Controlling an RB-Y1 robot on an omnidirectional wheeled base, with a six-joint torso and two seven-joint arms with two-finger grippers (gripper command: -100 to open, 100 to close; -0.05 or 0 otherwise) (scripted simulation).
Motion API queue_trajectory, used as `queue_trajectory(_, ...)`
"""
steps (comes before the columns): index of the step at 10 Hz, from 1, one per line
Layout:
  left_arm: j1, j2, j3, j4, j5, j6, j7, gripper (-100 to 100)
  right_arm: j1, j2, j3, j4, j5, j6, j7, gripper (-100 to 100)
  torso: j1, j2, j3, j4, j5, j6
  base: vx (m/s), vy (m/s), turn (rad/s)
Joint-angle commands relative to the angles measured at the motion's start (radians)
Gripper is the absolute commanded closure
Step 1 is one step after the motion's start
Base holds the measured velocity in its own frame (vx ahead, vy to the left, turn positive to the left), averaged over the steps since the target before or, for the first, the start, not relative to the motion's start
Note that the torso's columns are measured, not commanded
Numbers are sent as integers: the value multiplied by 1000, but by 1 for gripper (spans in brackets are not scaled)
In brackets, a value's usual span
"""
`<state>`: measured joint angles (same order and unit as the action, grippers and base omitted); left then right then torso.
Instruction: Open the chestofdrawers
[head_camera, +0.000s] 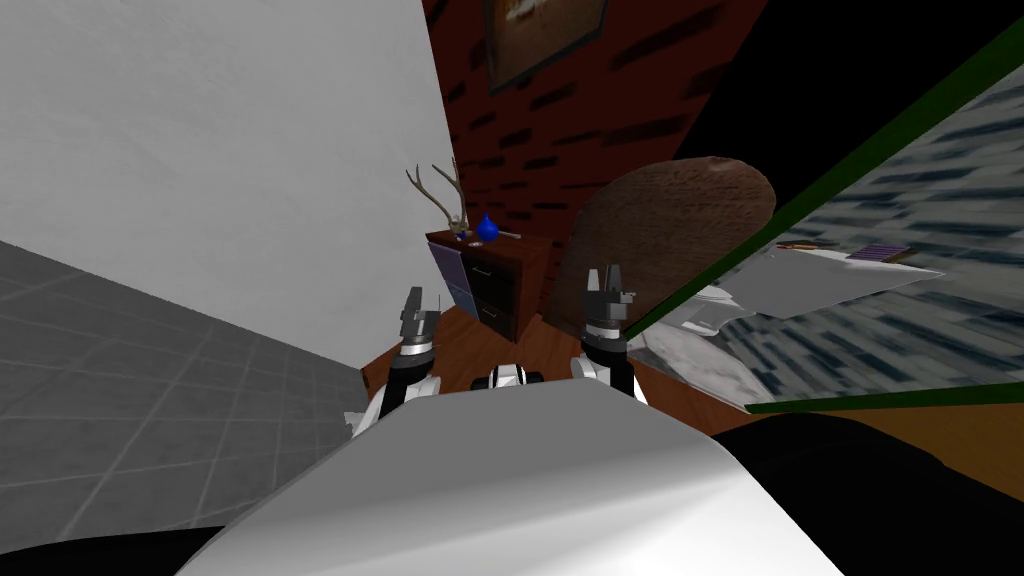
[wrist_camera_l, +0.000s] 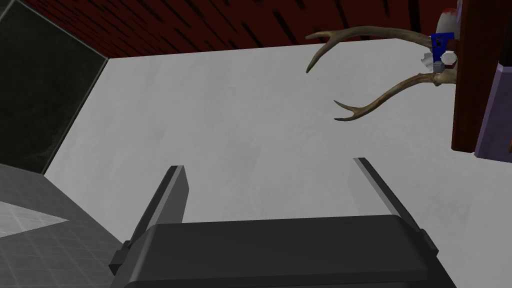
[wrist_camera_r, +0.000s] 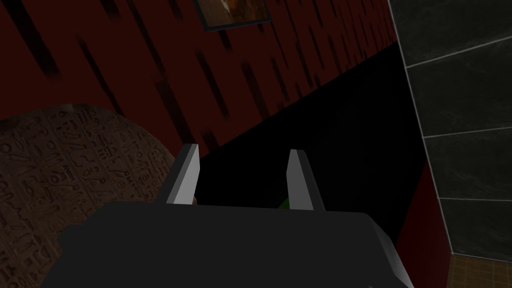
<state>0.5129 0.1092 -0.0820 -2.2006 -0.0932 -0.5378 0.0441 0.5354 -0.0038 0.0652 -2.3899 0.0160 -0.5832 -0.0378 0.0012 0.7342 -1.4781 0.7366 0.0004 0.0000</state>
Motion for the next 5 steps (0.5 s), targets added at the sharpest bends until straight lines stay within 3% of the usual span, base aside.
queue_trajectory(1, -27, 26, -18, 55, -16, 24, -1, -100, 0, 0, 0, 0, 0, 0, 0, 0, 0, 2, 1, 1, 0, 0, 127, 36, -138)
queue_trajectory(5, -66, 48, -52, 132, -45, 67, -5, -100, 0, 0, 0, 0, 0, 0, 0, 0, 0, 6, 3, 2, 0, 0, 141, 46, -148)
